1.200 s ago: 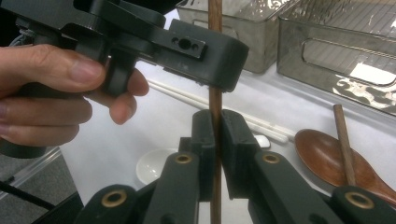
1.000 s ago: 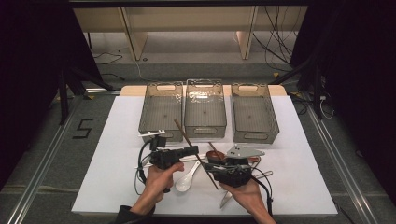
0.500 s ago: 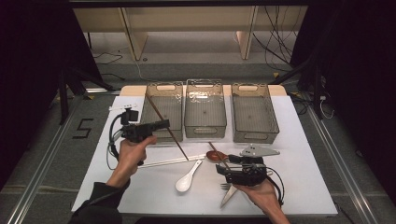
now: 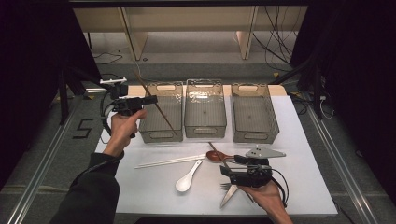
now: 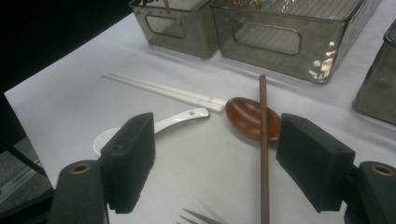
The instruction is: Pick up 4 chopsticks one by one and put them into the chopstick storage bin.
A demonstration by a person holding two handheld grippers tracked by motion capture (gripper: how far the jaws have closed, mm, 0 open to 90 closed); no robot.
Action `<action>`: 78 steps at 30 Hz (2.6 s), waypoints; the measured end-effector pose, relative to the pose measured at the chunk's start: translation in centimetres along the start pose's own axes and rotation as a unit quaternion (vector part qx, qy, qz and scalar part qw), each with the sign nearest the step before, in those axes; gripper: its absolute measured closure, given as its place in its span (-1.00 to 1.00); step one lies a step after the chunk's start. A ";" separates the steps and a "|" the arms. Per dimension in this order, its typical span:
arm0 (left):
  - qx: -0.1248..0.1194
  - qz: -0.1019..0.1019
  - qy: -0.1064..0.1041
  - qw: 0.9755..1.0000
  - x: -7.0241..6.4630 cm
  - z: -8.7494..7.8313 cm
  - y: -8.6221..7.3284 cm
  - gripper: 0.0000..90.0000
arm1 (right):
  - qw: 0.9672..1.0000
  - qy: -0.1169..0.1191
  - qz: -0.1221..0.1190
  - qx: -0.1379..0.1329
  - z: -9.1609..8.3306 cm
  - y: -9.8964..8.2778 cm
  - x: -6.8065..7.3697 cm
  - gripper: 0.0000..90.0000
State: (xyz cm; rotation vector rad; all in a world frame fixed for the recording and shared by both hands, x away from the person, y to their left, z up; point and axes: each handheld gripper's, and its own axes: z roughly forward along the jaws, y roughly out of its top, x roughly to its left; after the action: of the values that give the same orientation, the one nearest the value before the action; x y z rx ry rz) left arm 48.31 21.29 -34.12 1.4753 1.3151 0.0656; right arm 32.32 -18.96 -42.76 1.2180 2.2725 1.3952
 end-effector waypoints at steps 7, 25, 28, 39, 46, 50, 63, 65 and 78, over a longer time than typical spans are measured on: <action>-0.002 0.000 0.029 1.000 0.7 1.5 1.7 0.85 | 1.000 0.000 0.000 -0.005 -0.1 -0.1 -0.1 -0.40; 0.040 -0.017 0.061 0.997 1.9 5.4 1.0 0.84 | 1.000 0.003 0.001 0.002 0.0 -0.4 -0.2 -0.40; 0.045 -0.020 0.061 0.997 2.0 5.9 0.7 0.84 | 1.000 0.003 0.002 0.001 0.0 -0.4 -0.3 -0.40; 0.072 -0.024 0.071 0.995 2.5 7.3 -0.4 0.83 | 1.000 0.004 0.001 0.001 -0.1 -0.4 -0.3 -0.40; 0.082 -0.020 0.077 0.993 2.6 7.6 -0.6 0.64 | 1.000 0.006 0.002 0.003 0.0 -0.5 -0.3 -0.39; 0.088 -0.020 0.087 0.992 2.4 8.0 -0.5 0.30 | 1.000 0.007 0.001 0.005 0.1 -0.5 -0.3 -0.39; 0.085 -0.004 0.058 0.995 1.3 5.8 -0.8 -0.40 | 1.000 -0.010 0.008 0.024 0.1 -0.5 -0.7 -0.39; 0.080 0.006 0.050 0.996 0.7 5.0 -1.1 -0.49 | 0.999 -0.016 0.007 0.031 0.1 -0.5 -0.7 -0.38; 0.059 0.113 0.009 0.992 -3.2 -0.4 -5.1 -0.64 | 0.993 -0.054 0.013 0.100 0.9 -1.2 -1.6 -0.15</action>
State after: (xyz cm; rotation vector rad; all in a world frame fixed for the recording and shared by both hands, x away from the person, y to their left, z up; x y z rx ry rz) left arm 43.41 18.08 -35.76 1.7242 1.1782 0.1525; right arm 33.18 -19.85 -44.59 1.3498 2.3744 1.1017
